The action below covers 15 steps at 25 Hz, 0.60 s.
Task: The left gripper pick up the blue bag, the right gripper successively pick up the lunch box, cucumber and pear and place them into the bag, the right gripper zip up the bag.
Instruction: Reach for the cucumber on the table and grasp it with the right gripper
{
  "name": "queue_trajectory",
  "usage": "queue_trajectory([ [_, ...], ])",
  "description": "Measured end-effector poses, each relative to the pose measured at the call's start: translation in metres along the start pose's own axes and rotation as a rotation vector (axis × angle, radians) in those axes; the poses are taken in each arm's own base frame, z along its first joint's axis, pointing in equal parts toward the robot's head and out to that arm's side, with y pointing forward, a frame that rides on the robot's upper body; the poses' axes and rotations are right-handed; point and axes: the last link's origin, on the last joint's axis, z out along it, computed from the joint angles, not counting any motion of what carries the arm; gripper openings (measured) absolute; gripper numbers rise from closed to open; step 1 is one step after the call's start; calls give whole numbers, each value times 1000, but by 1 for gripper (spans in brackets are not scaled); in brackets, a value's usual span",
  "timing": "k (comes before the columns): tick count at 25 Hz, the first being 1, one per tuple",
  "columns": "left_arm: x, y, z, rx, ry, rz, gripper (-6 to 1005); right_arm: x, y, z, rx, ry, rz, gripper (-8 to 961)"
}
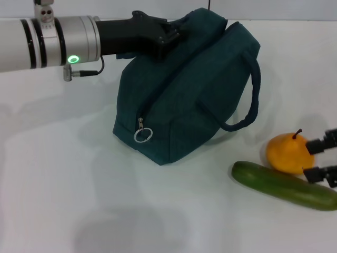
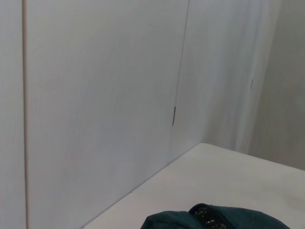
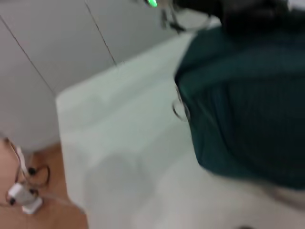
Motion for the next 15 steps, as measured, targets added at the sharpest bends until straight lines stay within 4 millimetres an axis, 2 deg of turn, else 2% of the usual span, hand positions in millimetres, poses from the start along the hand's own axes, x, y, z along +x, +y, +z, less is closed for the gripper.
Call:
queue_trajectory([
  [4,1,0,5,3,-11,12,48,7,-5,6,27,100,41,645],
  [8,2,0,8,9,-16,20,47,13,-3,21,10,212,42,648],
  [11,1,-1,7,19,-17,19,47,14,-3,31,8,274,46,651],
  [15,1,-3,7,35,-20,21,47,10,-13,35,77,315,92,654],
])
